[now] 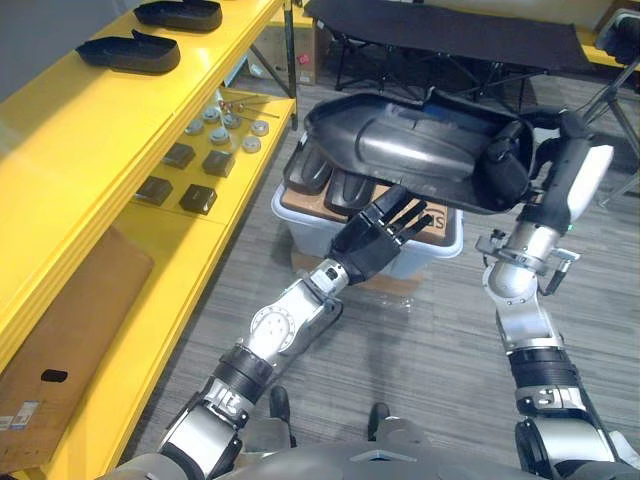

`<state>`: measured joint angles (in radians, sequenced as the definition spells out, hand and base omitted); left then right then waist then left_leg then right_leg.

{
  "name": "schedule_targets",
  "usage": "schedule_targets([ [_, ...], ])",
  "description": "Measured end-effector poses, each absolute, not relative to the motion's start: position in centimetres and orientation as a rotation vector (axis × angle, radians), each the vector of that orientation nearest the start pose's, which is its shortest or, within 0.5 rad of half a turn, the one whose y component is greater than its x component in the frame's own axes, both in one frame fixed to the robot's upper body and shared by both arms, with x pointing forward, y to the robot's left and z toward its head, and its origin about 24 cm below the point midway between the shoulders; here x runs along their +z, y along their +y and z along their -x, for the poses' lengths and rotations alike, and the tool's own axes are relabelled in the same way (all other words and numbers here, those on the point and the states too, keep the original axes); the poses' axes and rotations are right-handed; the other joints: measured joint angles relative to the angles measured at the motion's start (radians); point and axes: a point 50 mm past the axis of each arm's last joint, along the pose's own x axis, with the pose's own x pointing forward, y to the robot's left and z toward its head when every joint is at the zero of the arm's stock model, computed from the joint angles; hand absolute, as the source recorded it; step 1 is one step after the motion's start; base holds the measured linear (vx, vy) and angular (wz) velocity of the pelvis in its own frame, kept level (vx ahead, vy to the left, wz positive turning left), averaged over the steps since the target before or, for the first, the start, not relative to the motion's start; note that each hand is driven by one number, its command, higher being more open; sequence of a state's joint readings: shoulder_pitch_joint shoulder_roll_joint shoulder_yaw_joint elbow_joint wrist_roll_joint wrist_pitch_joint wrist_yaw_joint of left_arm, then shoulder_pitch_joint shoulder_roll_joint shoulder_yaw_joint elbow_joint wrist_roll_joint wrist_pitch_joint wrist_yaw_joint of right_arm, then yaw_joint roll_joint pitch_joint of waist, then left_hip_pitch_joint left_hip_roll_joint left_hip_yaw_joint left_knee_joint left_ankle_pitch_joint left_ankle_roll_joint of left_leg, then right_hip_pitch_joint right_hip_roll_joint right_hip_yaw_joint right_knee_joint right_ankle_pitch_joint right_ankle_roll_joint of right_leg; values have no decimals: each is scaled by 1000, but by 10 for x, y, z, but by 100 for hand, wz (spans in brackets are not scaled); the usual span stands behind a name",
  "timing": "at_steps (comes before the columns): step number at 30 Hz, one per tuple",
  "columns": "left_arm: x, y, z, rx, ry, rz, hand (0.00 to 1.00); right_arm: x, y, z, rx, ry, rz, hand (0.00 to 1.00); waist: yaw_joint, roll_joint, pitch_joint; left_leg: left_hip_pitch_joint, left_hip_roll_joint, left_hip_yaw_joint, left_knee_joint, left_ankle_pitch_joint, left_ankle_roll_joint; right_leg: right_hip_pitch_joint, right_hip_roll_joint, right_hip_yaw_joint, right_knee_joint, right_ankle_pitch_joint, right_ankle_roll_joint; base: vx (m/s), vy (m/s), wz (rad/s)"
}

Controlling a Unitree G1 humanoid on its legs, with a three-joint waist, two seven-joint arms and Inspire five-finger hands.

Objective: Walk over and take three plastic housings, then place them on the shelf

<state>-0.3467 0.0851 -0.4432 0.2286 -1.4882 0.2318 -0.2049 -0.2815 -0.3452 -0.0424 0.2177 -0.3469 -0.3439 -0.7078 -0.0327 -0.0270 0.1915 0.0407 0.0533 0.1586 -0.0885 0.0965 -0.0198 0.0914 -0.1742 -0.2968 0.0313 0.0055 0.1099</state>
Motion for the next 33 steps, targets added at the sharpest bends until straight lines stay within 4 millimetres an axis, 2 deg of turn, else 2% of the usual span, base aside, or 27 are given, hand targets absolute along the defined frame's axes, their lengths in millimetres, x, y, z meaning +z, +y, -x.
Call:
schedule_targets([
  [5, 78, 15, -273, -783, 345, 1241, 100, 116, -214, -285, -525, -595, 515, 0, 1, 7, -15, 0, -2, -1, 0, 7, 7, 6, 0, -1, -14, 12, 1, -7, 3, 0],
  [7, 76, 15, -273, -743, 369, 1229, 100, 111, -207, -284, -505, -578, 487, 0, -3, 6, -27, 2, -3, 0, 0, 8, 7, 10, 0, -2, -20, 14, 1, 0, 0, 0],
  [11, 73, 19, -278, -636, 366, 1182, 100, 105, -207, -282, -484, -551, 474, 0, 0, 4, -29, 1, -6, -1, 0, 8, 8, 17, -1, -3, -37, 23, 2, 0, 0, 0],
  [12, 72, 20, -279, -609, 364, 1157, 0, 101, -208, -280, -480, -536, 465, 0, 1, 3, -30, 1, -7, -1, 0, 9, 9, 18, -1, -3, -37, 23, 3, 0, 0, 0],
  [20, 68, 26, -283, -489, 346, 1014, 0, 75, -208, -265, -494, -426, 399, 0, -2, -9, -48, 5, -7, 1, 0, 9, 9, 30, 0, -4, -58, 31, 2, -1, 0, 0],
  [25, 55, 37, -287, -355, 370, 1000, 0, 85, -193, -251, -430, -540, 347, 0, -7, -13, -55, 5, -4, 8, 0, 8, 7, 34, 1, 0, -80, 46, -1, -22, 6, -6],
  [27, 49, 42, -289, -314, 375, 1000, 0, 89, -179, -247, -371, -592, 346, 0, -10, -22, -66, 4, -4, 12, 0, 8, 7, 35, 2, 1, -87, 50, -2, -20, 5, -4],
  [33, 41, 41, -282, -324, 401, 987, 0, 83, -169, -244, -376, -574, 307, 0, -7, -48, -83, 4, -7, 13, 0, 8, 7, 35, -1, 1, -87, 52, 0, 0, 0, 0],
])
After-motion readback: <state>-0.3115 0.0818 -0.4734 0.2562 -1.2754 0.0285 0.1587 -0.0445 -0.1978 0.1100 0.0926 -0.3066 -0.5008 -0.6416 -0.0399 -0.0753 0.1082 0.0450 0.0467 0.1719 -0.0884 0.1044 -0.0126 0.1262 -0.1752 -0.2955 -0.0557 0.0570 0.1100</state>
